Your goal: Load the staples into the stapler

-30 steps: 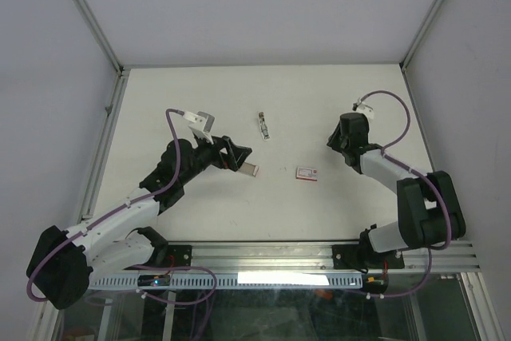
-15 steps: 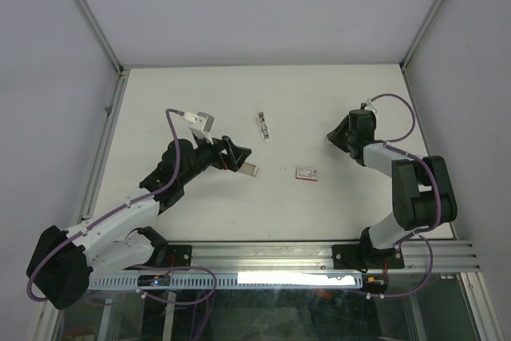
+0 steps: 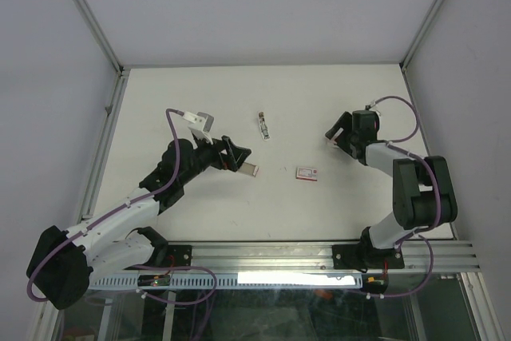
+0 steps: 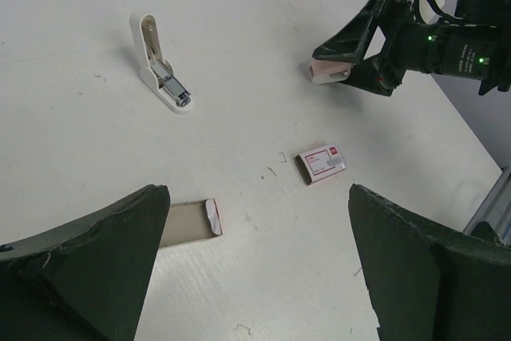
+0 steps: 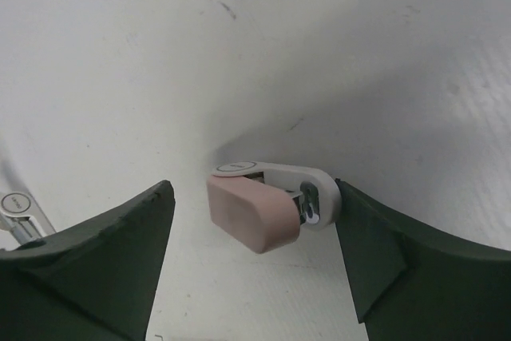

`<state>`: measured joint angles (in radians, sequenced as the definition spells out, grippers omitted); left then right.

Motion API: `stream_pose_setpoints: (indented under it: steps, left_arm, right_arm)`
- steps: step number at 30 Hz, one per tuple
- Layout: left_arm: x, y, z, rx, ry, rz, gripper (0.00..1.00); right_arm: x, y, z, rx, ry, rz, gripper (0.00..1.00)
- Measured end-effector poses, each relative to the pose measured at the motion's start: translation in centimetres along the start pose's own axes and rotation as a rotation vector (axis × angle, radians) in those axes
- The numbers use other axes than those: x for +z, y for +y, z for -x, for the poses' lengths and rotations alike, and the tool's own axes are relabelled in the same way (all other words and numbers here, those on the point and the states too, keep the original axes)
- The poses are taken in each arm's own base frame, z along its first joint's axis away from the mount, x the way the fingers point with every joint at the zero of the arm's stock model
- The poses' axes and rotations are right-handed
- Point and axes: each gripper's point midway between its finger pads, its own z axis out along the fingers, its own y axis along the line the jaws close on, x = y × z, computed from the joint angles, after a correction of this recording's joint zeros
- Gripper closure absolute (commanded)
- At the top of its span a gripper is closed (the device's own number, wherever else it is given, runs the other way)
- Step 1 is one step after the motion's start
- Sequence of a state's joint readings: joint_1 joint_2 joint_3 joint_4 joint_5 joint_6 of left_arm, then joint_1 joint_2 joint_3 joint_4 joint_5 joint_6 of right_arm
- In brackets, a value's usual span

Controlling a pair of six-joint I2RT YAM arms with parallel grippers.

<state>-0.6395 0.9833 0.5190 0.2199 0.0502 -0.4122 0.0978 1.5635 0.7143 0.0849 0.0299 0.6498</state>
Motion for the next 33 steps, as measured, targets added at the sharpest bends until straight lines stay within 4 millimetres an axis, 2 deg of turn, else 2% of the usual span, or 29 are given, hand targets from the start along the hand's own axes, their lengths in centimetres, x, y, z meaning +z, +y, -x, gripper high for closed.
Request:
stream_pose_setpoints:
  steps: [5,9,13,15,18,19,20,23,25,27,30,33]
  left_arm:
    - [-0.1,0.2,-0.4,-0.001,0.016,0.009,0.01]
    - [-0.2,0.5,-0.4,-0.002,0.016,0.025,0.01]
    - [-0.6,1.5,-0.3,-0.012,0.015,0.074,0.01]
    - [-0.7,2.6,0.1,-0.035,0.007,0.117,0.01]
    - [-1.0,4.8,0.9,-0.082,-0.015,0.184,0.01]
    - [-1.1,5.7,1.2,-0.103,-0.025,0.209,0.01]
    - [-1.3,6.4,1.5,-0.119,-0.032,0.228,0.01]
    - [-1.8,7.7,2.1,-0.159,-0.053,0.264,0.01]
    - [-2.2,7.8,2.7,-0.174,-0.069,0.263,0.01]
    - [-2.6,7.6,3.3,-0.176,-0.088,0.258,0.01]
    - [-3.0,7.6,3.9,-0.176,-0.108,0.258,0.01]
    - [-3.2,7.7,4.0,-0.179,-0.112,0.260,0.01]
  right_arm:
    - [-1.0,-2.4,0.9,-0.008,-0.030,-0.104,0.11]
    - [-2.8,-4.1,2.7,-0.030,-0.091,-0.185,0.11]
    - [-4.9,-3.3,4.2,-0.100,-0.145,-0.166,0.11]
    - [-5.5,-1.2,4.3,-0.171,-0.148,-0.122,0.11]
    - [-5.5,4.3,3.6,-0.294,-0.127,-0.014,0.11]
    - [-5.3,7.0,2.9,-0.343,-0.114,0.037,0.12]
    - [-5.0,8.8,2.2,-0.377,-0.101,0.074,0.12]
    - [-3.4,14.2,-1.9,-0.506,-0.032,0.178,0.16]
    - [-2.2,16.0,-5.1,-0.586,0.024,0.213,0.19]
    - [-1.1,17.0,-7.7,-0.646,0.070,0.227,0.21]
    - [0.7,18.1,-10.1,-0.713,0.110,0.229,0.26]
    - [1.9,18.4,-11.4,-0.765,0.126,0.223,0.36]
